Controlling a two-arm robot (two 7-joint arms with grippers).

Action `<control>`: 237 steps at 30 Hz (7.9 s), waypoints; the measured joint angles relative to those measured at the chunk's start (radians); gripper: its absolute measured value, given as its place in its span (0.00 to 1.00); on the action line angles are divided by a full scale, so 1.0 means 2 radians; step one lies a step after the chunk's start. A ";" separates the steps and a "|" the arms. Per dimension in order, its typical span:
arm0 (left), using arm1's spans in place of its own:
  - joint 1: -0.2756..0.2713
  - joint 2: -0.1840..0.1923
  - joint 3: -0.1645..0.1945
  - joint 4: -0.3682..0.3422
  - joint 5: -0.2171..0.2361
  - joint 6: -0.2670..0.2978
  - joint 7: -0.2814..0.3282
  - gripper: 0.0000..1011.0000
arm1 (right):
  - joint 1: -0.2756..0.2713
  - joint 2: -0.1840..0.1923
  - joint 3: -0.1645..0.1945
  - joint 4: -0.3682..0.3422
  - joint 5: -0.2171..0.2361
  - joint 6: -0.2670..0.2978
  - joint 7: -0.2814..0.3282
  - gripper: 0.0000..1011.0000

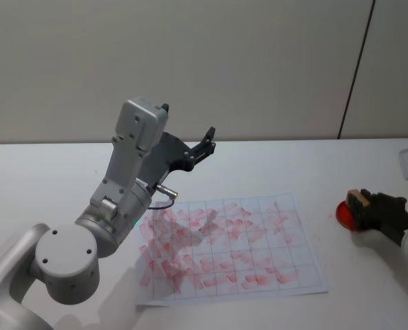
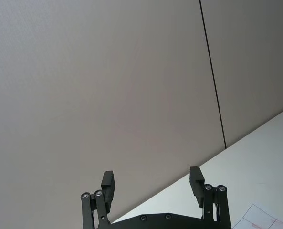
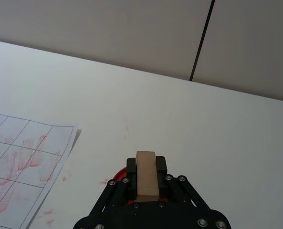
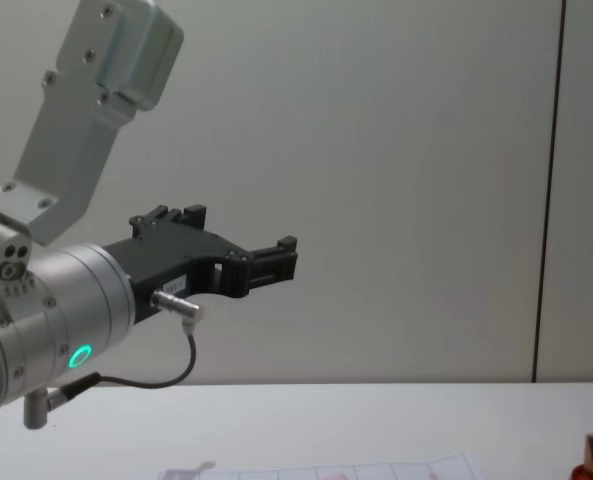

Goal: Use the one hand to pick up the stamp and affix it onto the A4 paper.

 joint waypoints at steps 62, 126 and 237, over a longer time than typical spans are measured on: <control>0.000 0.000 0.000 0.000 0.000 0.000 0.000 0.99 | -0.003 -0.021 -0.010 -0.083 0.034 0.003 -0.013 0.22; 0.000 0.000 0.000 0.000 0.000 0.000 0.000 0.99 | -0.003 -0.067 -0.076 -0.013 -0.044 0.071 0.028 0.22; 0.000 0.000 0.000 0.000 0.000 0.000 0.000 0.99 | 0.010 0.026 0.023 -0.012 0.047 -0.096 0.062 0.99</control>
